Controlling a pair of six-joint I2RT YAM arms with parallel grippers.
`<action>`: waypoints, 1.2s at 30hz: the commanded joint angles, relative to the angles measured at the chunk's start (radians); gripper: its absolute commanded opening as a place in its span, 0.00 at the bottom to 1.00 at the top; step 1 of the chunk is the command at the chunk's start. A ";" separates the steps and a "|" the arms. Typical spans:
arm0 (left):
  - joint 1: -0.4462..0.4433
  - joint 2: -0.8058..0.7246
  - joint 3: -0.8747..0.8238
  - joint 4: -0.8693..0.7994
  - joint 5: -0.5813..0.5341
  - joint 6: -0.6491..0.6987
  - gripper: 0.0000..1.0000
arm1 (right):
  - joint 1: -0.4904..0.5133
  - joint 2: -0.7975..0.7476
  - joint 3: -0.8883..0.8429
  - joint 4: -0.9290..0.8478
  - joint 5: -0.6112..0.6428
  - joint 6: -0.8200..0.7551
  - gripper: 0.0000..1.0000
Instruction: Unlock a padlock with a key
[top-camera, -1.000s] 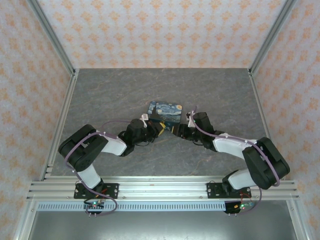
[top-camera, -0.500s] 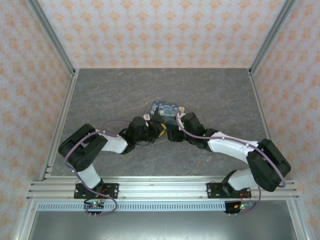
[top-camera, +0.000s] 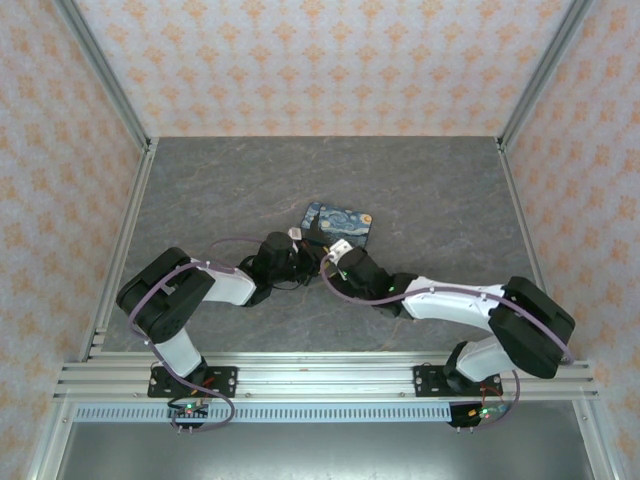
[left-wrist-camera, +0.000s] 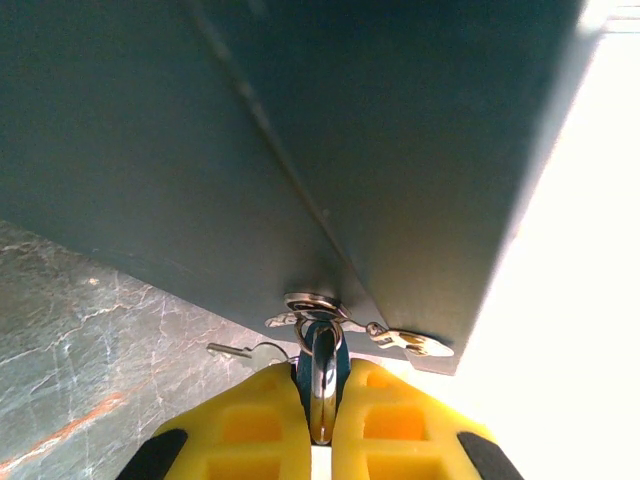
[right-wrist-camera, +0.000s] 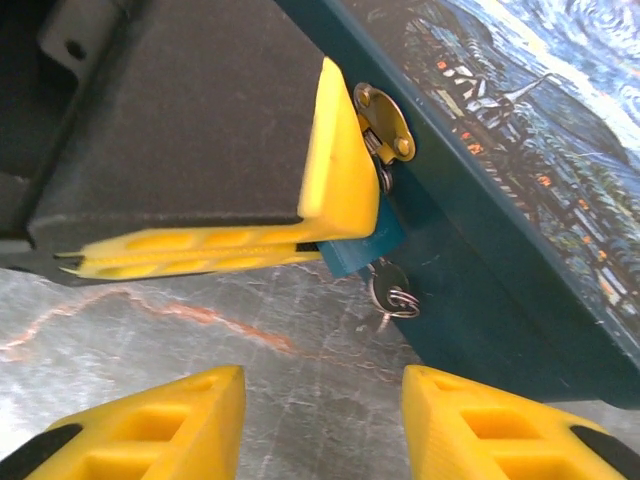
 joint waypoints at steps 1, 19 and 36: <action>0.012 -0.041 0.030 0.009 0.025 0.011 0.00 | 0.014 0.031 -0.027 0.052 0.185 -0.062 0.44; 0.012 -0.024 0.036 0.023 0.033 0.005 0.00 | 0.016 0.141 0.020 0.155 0.200 -0.118 0.39; 0.012 -0.014 0.024 0.036 0.036 0.003 0.00 | -0.003 0.163 0.067 0.156 0.237 -0.151 0.29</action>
